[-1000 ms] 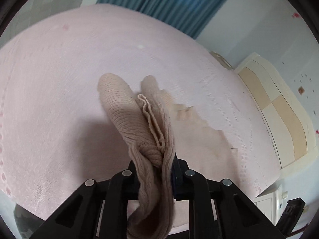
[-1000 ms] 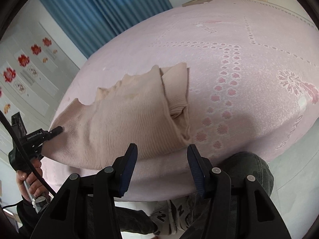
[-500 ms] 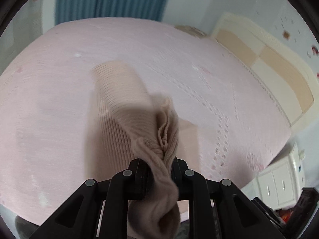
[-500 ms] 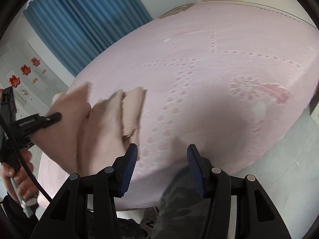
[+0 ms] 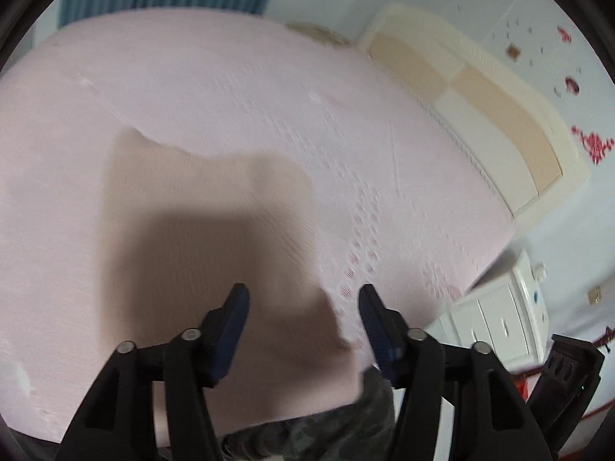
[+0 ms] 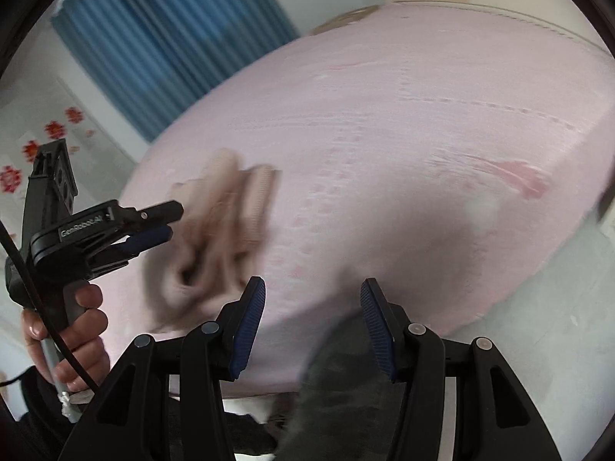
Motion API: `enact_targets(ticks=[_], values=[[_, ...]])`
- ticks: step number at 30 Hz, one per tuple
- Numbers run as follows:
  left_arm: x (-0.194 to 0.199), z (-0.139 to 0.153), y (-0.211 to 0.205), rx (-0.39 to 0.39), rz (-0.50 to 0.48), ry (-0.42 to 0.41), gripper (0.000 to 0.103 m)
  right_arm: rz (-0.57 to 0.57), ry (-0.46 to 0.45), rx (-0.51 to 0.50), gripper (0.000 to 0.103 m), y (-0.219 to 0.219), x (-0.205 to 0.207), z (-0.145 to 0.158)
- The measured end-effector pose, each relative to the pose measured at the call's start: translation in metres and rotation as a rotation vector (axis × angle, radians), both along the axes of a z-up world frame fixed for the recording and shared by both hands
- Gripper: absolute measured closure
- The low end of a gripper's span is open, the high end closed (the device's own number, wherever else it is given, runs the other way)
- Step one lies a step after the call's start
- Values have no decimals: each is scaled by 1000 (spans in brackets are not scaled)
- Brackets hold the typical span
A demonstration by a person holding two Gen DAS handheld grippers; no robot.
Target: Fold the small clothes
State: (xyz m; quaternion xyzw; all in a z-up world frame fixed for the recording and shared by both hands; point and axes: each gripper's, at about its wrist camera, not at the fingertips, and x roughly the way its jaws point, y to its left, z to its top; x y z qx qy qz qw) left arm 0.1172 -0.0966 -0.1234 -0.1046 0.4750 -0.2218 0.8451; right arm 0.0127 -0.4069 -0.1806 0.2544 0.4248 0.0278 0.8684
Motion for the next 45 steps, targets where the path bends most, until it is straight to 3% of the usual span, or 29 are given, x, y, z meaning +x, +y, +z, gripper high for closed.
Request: enact_targets(ticks=[6,10,15,17,18,22,24,28,29,31,36,38,39,40,42,44,45], values=[[-9,-4,66,150,139,-27,40,115,-91,125,51,32,45,8],[-21,-26,107,138,180,22,40,142,-70,196,50,51,86,-6],[-29,-48,131,111,177,59,40,97,3,150,52,72,136,-35],[-30,-55,134,101,162,69,40,97,22,71,79,82,153,-42],[-28,-58,136,96,157,71,40,114,18,41,85,86,158,-41],[-28,-63,127,53,143,68,40,126,-205,58,88,73,136,-9],[-27,-62,130,14,138,64,40,93,-209,22,88,67,128,-10],[-19,-63,127,-31,129,56,40,78,0,-14,83,64,142,-63],[-16,-62,127,-26,128,54,40,72,-23,-18,80,62,140,-62],[-13,-60,126,-25,125,42,40,78,-27,-82,59,62,141,-49],[-3,-57,125,-44,140,46,40,65,-28,-155,55,61,163,-33],[-1,-57,121,-36,139,50,40,67,27,-121,66,62,180,-41],[1,-57,120,-30,139,45,40,81,52,-93,83,61,185,-45],[1,-56,120,-27,139,44,40,104,69,-92,88,62,189,-47],[3,-56,120,-26,137,47,40,141,13,-144,92,61,187,-37],[3,-55,121,-31,139,43,40,117,-54,-93,93,48,179,-31],[3,-55,122,-37,141,41,40,103,-28,-78,93,44,178,-38]])
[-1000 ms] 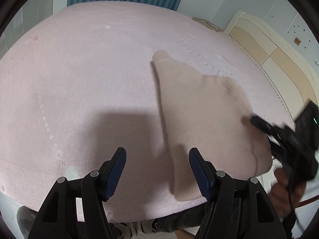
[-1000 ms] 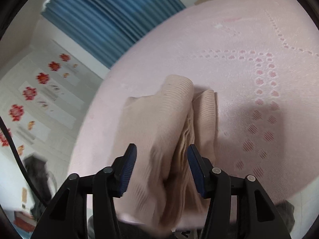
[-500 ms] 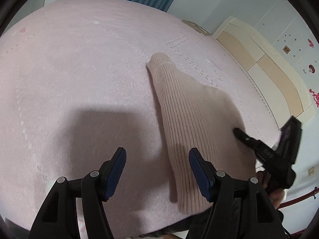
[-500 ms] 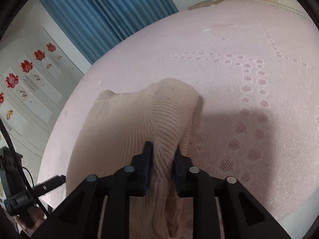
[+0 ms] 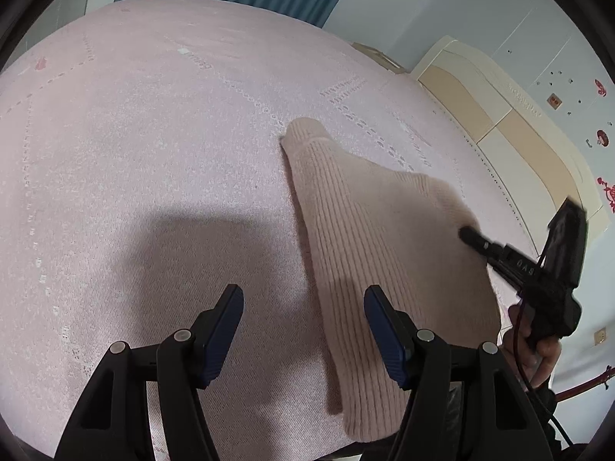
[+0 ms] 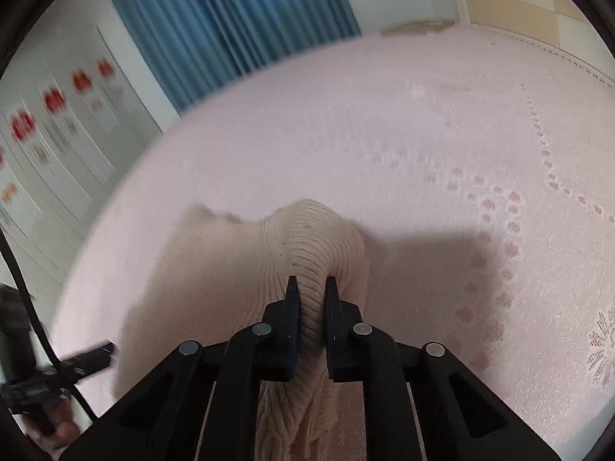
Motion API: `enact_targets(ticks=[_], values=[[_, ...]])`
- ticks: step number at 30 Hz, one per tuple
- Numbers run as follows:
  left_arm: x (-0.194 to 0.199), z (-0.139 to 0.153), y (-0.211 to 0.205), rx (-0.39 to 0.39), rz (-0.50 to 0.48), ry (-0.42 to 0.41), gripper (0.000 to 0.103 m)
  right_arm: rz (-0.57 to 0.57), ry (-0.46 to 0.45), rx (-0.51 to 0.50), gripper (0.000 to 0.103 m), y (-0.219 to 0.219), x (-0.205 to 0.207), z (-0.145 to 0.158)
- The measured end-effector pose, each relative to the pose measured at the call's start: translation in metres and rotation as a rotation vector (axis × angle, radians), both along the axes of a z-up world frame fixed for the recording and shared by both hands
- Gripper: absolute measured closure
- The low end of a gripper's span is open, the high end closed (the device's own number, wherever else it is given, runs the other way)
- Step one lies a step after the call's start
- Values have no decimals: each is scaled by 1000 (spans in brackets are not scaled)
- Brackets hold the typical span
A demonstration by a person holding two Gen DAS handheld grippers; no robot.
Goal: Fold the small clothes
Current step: 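Fold the gripped sweater side over with the right tool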
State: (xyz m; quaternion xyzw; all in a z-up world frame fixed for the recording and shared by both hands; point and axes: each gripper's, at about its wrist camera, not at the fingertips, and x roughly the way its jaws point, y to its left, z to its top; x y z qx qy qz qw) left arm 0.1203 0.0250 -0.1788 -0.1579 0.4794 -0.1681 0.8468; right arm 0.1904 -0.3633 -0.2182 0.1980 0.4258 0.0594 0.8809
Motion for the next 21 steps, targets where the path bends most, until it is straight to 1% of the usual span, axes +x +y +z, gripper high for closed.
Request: enact_targets(ticks=[1,2,3,5,6,7,8,9,11,12,15,16,18,19,21], values=[[1,-1,0,-3,2,2,40,3,56,-34,92,3,1,-11],[3,-2,-1,-4,5,8,40,10,94,-67,92,6,4,-21],[5,-2,-1,-3,6,14,40,13,114,-97,88,10,6,-30],[4,-1,-1,-4,8,15,40,-6,91,-151,78,10,1,-24],[2,0,-1,-3,6,9,40,-9,92,-166,69,8,-1,-17],[1,2,0,2,6,3,40,-10,95,-154,65,6,-3,-13],[-1,4,1,9,9,-4,40,-14,95,-122,65,3,-7,-7],[-2,5,3,6,13,-7,40,-25,91,-75,63,-3,-14,-2],[-5,6,7,-13,21,-7,40,-30,89,-1,57,-7,-26,2],[-6,7,8,-22,24,-7,40,-14,92,45,51,-7,-31,2],[-10,7,12,-26,29,-11,40,65,113,198,50,2,-47,-12],[-11,7,12,-25,27,-10,40,88,128,215,50,9,-47,-18],[-15,8,13,-20,26,-8,40,79,149,158,49,20,-44,-31],[-16,9,13,-19,25,-11,40,64,141,158,44,20,-44,-34],[-19,11,15,-12,22,-21,40,41,150,212,39,16,-39,-44]])
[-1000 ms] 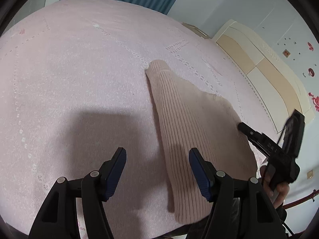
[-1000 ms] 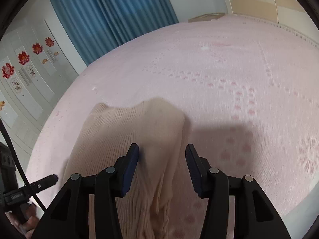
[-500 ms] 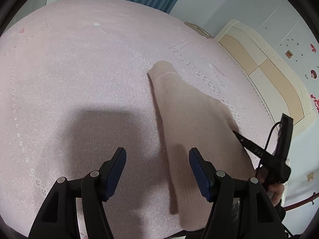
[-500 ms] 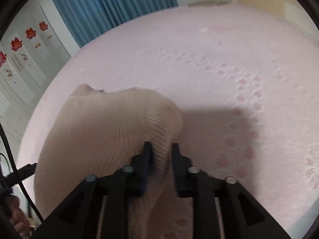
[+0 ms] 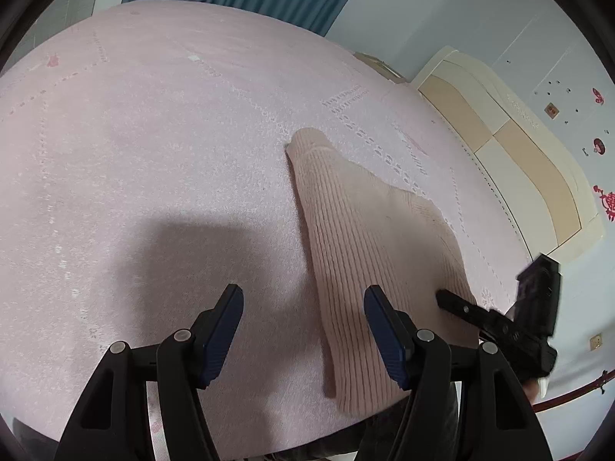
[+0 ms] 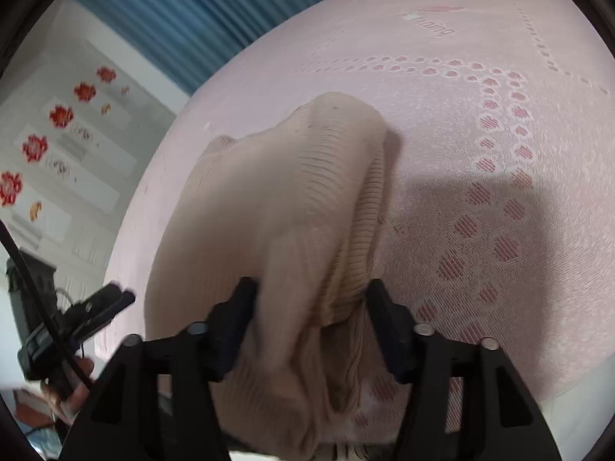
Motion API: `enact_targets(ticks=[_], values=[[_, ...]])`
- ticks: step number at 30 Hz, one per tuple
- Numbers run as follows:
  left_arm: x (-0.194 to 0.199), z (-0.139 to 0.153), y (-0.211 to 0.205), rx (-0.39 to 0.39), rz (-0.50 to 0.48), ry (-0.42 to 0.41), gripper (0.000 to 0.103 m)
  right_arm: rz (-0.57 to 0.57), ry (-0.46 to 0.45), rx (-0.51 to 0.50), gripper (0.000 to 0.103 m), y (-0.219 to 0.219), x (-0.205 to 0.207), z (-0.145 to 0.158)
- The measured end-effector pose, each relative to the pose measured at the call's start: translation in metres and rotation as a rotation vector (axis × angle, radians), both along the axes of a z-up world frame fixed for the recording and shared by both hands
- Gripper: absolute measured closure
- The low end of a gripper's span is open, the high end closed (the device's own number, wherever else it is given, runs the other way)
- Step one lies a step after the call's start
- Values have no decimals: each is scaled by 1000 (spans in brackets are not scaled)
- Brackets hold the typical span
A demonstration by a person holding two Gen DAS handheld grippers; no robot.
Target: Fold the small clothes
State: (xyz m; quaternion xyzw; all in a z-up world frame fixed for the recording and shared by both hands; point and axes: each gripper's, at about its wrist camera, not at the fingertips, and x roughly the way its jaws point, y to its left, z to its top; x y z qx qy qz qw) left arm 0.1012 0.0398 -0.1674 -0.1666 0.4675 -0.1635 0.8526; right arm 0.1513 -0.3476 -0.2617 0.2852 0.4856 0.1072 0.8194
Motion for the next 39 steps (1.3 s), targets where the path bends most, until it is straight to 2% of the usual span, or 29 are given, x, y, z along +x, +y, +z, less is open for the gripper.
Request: enact_targets(ticks=[3,7,11,13,16,19,21,23,27,32,36,39], values=[[-3,0,5,-1,12,-4,40,-8,11,47,35,-2,11,-10],[-8,-3,9,-55,45,9,40,28,10,14,33,10,30,-12],[-12,-2,6,-68,50,12,40,60,29,23,35,14,52,-16],[-14,1,6,-68,49,6,40,76,65,93,49,11,62,-21],[-20,5,10,-73,56,-1,40,63,81,155,60,6,67,-24],[-26,12,17,-63,70,-15,40,50,69,207,66,3,65,-11],[-32,16,26,-62,83,-24,40,40,39,271,67,4,61,4],[-35,20,34,-60,94,-26,40,30,-8,280,67,8,59,29],[-41,25,59,-61,118,-41,40,-12,-80,213,68,13,51,80],[-36,24,84,-97,148,-46,40,-63,-129,-27,68,27,48,137],[-30,21,99,-133,157,-43,40,-77,-135,-129,68,55,66,160],[-24,17,106,-138,165,-41,40,-55,-139,-123,68,81,85,163]])
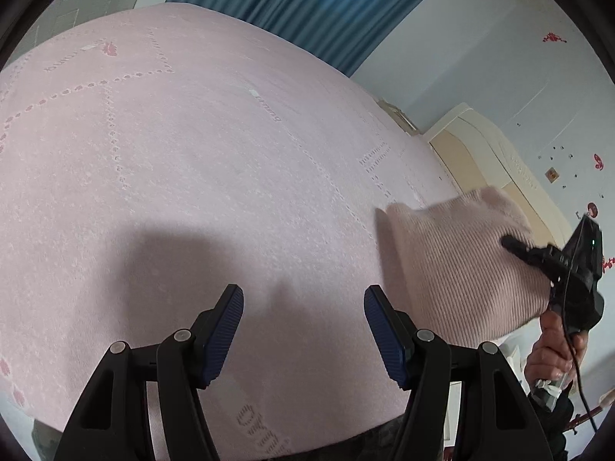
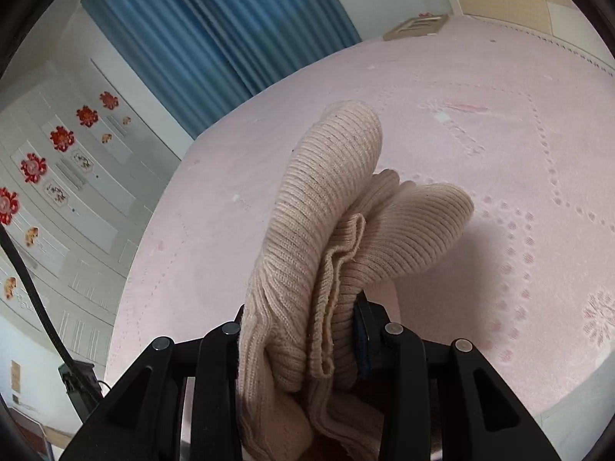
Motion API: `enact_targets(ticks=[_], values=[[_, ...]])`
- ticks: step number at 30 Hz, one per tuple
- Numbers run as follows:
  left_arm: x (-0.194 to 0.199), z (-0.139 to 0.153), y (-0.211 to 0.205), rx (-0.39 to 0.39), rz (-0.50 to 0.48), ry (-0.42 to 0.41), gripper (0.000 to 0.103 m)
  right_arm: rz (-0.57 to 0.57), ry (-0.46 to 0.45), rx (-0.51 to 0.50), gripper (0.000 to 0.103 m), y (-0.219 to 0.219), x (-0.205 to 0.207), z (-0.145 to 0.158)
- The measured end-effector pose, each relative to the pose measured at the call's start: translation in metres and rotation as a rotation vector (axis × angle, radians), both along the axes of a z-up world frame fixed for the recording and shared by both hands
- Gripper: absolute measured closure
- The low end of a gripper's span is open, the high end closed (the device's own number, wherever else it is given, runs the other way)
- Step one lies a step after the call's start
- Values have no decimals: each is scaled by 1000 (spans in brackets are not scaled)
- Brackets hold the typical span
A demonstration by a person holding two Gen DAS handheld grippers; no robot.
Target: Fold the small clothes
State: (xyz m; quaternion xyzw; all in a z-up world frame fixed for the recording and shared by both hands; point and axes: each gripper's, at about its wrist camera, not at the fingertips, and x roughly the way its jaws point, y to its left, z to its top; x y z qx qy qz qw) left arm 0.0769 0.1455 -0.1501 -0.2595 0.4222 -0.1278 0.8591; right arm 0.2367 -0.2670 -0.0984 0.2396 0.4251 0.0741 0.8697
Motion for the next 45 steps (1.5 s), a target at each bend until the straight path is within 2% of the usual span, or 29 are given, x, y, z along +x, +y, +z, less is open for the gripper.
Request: enact_targets(ticks=[7,9,12,14,16,19,22,25,29,30,31,32,34,35,38,39,41,43,45], values=[[19,-5,13,15,28,3,40,56,-42,227,68,64,60,-13],[22,-8,17,26,34,3,40,60,-54,301,68,70,76,-30],[26,-16,23,45,41,17,40,28,4,343,67,65,95,-82],[27,-22,25,54,44,28,40,11,105,265,66,60,105,-120],[30,-27,23,68,27,36,40,-12,148,137,63,52,103,-137],[36,-27,14,105,-2,28,40,67,117,53,58,37,96,-133],[46,-27,1,112,-18,25,40,70,38,-48,55,29,83,-111],[55,-30,-11,100,-25,36,40,64,-15,-70,55,28,80,-100],[57,-28,-24,115,-34,37,40,65,36,-49,57,34,101,-118],[57,-27,-27,128,-38,36,40,77,44,-37,71,37,104,-122],[57,-27,-29,139,-40,35,40,78,16,-47,89,39,106,-119],[57,-25,-31,149,-43,34,40,101,-54,-57,92,41,104,-110],[59,-24,-35,163,-44,29,40,135,-177,-53,92,39,95,-97],[62,-24,-36,162,-44,27,40,131,-197,-67,92,38,94,-97],[73,-24,-46,165,-53,26,40,90,-61,-191,92,40,109,-131],[80,-23,-50,179,-57,23,40,89,-47,-209,91,39,110,-137],[91,-21,-54,196,-55,16,40,90,-76,-234,85,35,108,-131],[106,-20,-57,193,-51,11,40,72,-71,-231,73,26,106,-120],[123,-21,-63,186,-62,10,40,43,-100,-173,72,23,100,-108]])
